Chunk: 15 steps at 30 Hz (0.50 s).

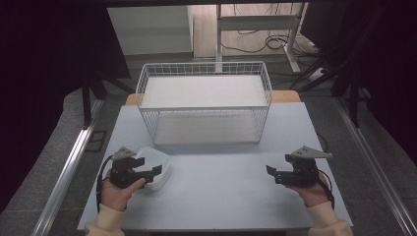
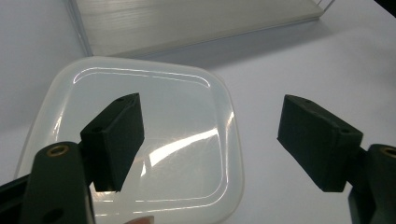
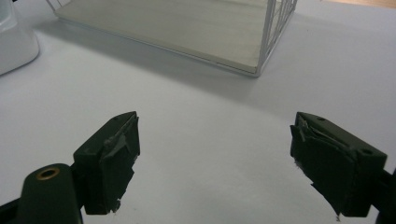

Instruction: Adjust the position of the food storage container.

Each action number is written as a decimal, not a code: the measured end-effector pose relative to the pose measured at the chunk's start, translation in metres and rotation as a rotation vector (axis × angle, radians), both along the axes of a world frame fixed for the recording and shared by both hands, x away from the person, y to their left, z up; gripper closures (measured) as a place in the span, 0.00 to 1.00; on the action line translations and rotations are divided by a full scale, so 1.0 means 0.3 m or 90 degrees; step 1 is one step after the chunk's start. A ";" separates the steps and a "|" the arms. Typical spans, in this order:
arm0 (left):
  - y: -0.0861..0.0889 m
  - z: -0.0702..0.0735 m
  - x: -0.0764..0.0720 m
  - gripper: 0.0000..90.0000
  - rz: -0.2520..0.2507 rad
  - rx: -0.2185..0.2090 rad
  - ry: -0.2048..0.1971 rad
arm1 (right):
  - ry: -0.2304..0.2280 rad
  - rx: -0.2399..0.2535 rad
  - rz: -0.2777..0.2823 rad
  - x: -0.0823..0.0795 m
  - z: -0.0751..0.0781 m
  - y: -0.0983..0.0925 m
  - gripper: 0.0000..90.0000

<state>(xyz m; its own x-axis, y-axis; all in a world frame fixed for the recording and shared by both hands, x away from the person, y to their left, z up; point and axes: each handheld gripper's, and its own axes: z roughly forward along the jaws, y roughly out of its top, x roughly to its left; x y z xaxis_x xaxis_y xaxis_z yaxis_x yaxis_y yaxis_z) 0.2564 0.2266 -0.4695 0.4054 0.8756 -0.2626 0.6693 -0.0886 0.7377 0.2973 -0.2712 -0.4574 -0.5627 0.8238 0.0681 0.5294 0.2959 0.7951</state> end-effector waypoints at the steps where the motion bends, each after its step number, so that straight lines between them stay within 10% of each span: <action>1: 0.002 0.000 -0.002 0.25 0.003 -0.001 0.001 | 0.001 0.000 0.001 0.002 0.000 0.000 0.18; 15: 0.006 0.012 -0.011 0.26 0.006 -0.002 -0.002 | 0.011 -0.002 0.001 0.004 -0.003 -0.010 0.22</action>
